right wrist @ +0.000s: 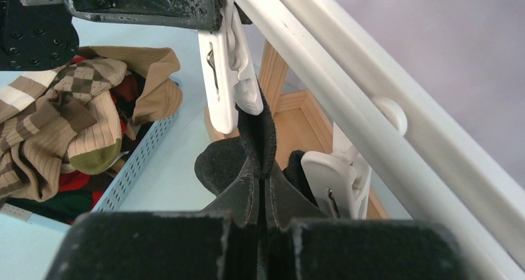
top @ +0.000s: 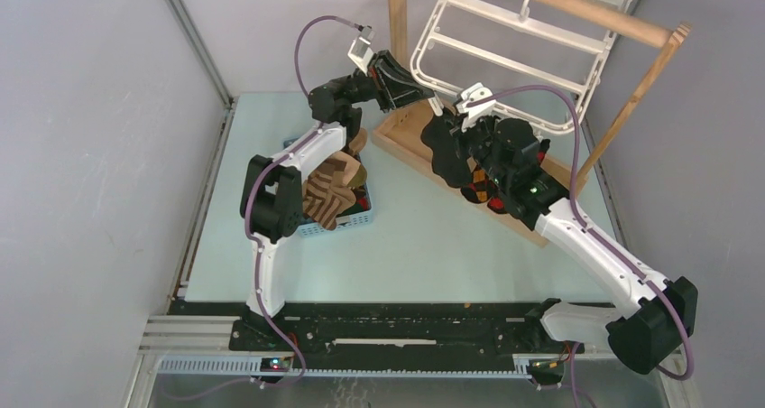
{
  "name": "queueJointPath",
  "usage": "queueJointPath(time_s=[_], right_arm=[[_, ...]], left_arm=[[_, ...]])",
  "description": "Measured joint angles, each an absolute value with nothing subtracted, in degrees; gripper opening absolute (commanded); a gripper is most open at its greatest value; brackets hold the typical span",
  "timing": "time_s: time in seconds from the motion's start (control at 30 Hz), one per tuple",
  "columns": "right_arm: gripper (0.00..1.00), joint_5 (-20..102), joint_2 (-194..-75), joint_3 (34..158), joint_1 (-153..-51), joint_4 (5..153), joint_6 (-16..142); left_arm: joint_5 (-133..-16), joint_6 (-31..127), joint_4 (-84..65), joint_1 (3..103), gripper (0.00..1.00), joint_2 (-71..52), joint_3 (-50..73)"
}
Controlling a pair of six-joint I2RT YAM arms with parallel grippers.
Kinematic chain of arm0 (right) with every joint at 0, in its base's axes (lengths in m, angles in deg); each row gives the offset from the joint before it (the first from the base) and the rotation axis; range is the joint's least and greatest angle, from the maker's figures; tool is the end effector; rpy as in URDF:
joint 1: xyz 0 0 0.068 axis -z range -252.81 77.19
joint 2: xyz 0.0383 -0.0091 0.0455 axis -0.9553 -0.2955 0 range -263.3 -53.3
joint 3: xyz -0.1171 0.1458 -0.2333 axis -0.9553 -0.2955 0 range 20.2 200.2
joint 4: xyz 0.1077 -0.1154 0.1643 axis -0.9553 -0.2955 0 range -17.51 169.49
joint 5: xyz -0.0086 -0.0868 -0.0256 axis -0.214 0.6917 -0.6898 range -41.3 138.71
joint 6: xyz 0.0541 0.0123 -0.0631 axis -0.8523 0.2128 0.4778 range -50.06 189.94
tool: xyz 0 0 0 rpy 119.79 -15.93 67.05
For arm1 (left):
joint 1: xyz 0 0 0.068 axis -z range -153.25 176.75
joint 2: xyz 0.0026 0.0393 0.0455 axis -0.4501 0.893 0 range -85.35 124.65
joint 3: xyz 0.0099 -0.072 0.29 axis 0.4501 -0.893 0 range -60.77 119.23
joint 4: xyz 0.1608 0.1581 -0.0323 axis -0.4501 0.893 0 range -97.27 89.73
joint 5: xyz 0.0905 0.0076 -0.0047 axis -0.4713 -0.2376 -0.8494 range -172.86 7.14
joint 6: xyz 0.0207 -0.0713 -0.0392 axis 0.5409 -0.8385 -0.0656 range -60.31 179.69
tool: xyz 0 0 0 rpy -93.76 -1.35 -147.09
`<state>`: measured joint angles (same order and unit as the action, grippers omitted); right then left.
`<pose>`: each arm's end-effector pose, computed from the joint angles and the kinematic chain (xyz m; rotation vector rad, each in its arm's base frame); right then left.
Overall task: Clip the socks to the hanger
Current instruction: Open the clamp at the hanger.
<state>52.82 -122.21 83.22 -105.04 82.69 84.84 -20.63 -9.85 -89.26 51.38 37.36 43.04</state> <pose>0.2366 0.1429 0.4165 -0.5966 1.5066 0.1754 0.3757 -0.2438 0.4440 0.9480 0.9181 -1.6885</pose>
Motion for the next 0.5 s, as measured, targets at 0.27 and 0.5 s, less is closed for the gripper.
queueJointPath(time_s=[0.27, 0.5], right_arm=[[0.00, 46.25, -119.36, 83.22, -102.77, 77.82, 85.06], [0.00, 35.47, -117.57, 83.22, -100.25, 73.62, 85.93]], left_arm=[[-20.78, -10.35, -89.26, 51.35, 0.10, 37.36, 43.04], [-20.71, -10.94, -89.26, 51.11, 0.10, 37.36, 43.04]])
